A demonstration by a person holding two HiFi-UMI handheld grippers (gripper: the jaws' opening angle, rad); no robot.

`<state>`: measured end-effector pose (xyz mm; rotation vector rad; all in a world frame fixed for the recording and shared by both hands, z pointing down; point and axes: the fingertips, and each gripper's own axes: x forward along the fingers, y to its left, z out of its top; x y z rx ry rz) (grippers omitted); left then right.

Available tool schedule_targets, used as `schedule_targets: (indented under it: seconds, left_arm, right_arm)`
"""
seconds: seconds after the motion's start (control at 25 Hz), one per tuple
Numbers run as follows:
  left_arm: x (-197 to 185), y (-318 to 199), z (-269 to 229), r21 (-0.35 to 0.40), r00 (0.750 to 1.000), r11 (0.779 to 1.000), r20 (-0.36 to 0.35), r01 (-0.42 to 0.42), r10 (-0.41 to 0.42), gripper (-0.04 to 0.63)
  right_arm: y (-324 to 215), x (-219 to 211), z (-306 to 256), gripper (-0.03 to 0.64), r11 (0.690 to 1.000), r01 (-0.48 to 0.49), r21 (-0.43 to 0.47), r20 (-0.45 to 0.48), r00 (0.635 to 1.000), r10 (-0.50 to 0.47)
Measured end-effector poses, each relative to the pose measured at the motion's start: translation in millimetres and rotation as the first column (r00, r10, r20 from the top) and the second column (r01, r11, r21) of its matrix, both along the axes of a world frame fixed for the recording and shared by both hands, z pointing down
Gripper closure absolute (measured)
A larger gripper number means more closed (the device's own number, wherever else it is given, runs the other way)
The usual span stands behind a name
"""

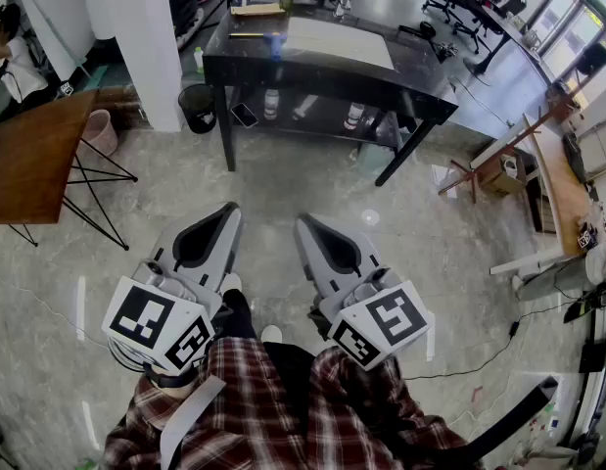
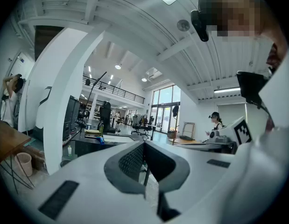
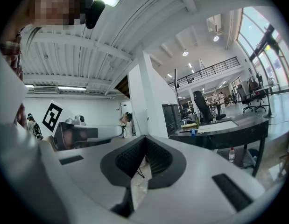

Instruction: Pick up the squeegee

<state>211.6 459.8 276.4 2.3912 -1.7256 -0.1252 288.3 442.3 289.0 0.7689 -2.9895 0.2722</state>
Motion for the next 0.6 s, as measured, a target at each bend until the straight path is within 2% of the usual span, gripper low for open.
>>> schedule_targets:
  seconds: [0.32, 0.6]
  left_arm:
    - [-68, -66, 17, -0.019, 0.999, 1.0, -0.031, 0.013, -0.013, 0.586]
    - [-130, -143, 12, -0.01, 1.0, 1.0, -0.012, -0.028, 0.028, 0.586]
  right_arm:
    - [-66, -56, 18, 0.604, 0.999, -0.021, -0.029, -0.013, 1.0, 0.021]
    - [-144, -126, 11, 0.604, 0.999, -0.041, -0.014, -0.007, 0.999, 0.041]
